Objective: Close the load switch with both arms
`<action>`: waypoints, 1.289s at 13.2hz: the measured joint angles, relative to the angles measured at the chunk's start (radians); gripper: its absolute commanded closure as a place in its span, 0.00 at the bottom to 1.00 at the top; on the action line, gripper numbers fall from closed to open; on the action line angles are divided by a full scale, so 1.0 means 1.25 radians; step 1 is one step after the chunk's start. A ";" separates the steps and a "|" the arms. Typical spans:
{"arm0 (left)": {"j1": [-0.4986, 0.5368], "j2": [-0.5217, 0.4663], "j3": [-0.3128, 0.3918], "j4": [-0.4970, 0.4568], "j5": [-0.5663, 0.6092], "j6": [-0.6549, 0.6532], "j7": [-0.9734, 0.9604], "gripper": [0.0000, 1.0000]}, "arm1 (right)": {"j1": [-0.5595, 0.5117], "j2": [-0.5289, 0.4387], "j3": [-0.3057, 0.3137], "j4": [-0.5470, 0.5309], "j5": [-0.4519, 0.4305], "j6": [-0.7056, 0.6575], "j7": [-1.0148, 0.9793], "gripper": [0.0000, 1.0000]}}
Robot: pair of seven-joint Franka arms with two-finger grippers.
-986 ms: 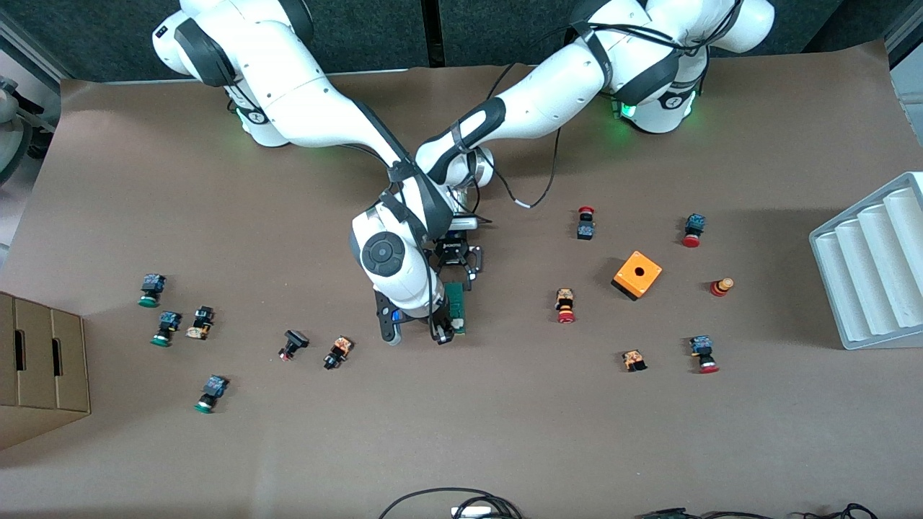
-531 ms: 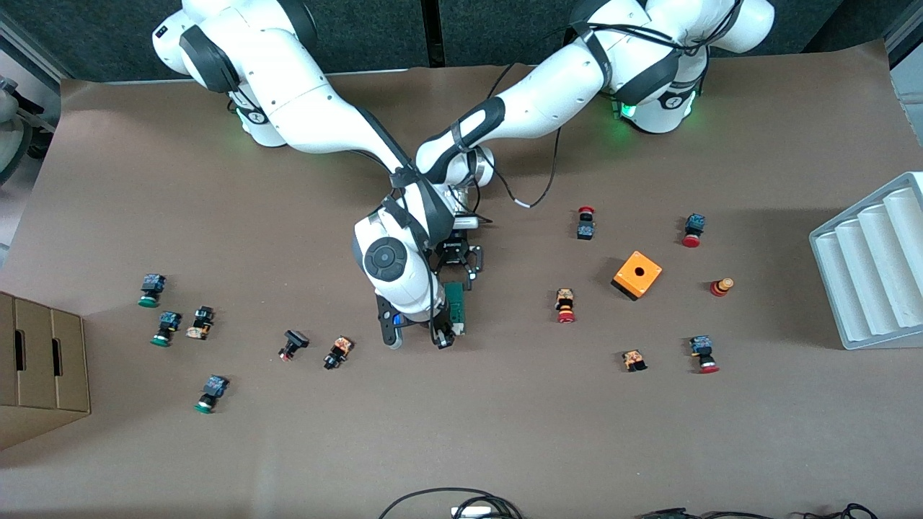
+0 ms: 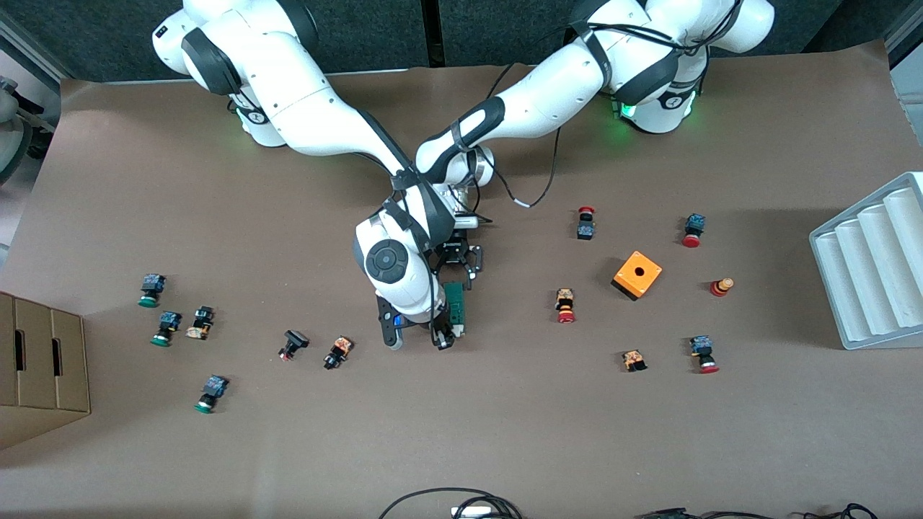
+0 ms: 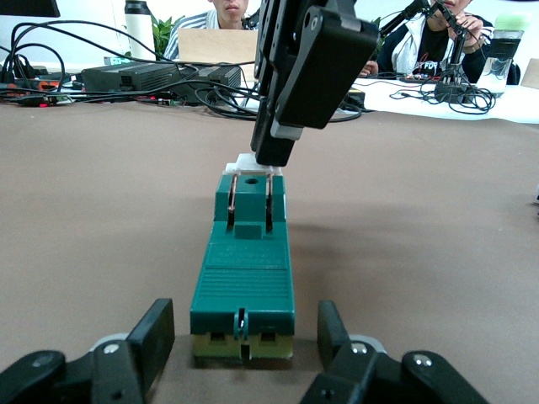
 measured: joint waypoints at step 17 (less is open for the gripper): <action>-0.002 0.000 0.001 0.000 0.000 0.000 0.000 0.01 | -0.209 -0.273 -0.007 0.055 -0.010 -0.442 -0.537 0.00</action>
